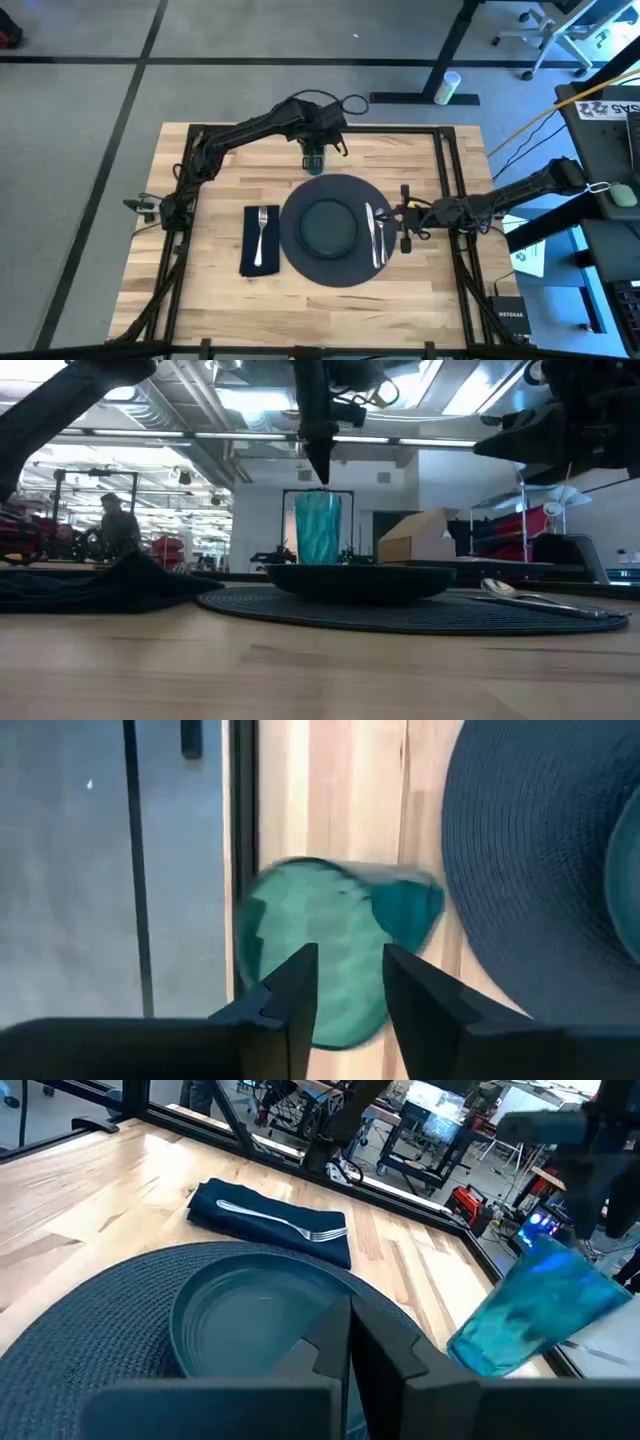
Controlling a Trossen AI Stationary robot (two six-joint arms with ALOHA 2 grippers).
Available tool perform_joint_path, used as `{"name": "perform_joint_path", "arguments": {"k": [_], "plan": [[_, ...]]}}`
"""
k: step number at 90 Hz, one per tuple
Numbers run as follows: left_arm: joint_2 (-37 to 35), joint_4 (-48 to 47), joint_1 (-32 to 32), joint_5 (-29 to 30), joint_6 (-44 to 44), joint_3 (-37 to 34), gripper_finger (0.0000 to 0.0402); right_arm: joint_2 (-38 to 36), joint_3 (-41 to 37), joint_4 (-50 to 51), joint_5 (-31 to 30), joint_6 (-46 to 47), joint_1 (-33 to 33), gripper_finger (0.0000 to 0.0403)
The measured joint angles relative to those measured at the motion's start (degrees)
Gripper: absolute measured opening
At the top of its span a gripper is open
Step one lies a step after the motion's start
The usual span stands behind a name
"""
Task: Set table place
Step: Put the blue cup to the top right of the black tablemat
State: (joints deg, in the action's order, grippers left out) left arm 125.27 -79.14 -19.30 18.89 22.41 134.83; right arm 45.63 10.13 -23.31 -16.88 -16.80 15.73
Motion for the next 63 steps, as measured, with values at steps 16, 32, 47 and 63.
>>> {"name": "perform_joint_path", "arguments": {"k": [16, 32, 47, 63], "plan": [[-0.1, 0.2, 0.6, 0.0, -1.0, 0.0, 0.0068, 0.0, 0.0, 0.0, 0.0, 0.0, 0.0, 0.0], [-0.2, -0.2, 0.1, 1.6, -3.1, 0.0, 0.0044, 0.0, 0.0, 0.1, 0.0, 0.0, 0.0, 0.0], [-1.4, -9.5, -2.0, 5.0, -8.1, 0.0, 0.0005, 0.0, 0.0, 1.0, 0.0, 0.3, 0.0, 0.0], [-2.1, -11.2, -4.8, 4.2, -11.0, -3.2, 0.0, 0.0, 0.0, 1.0, 1.6, 0.3, 0.0, 0.0]]}}
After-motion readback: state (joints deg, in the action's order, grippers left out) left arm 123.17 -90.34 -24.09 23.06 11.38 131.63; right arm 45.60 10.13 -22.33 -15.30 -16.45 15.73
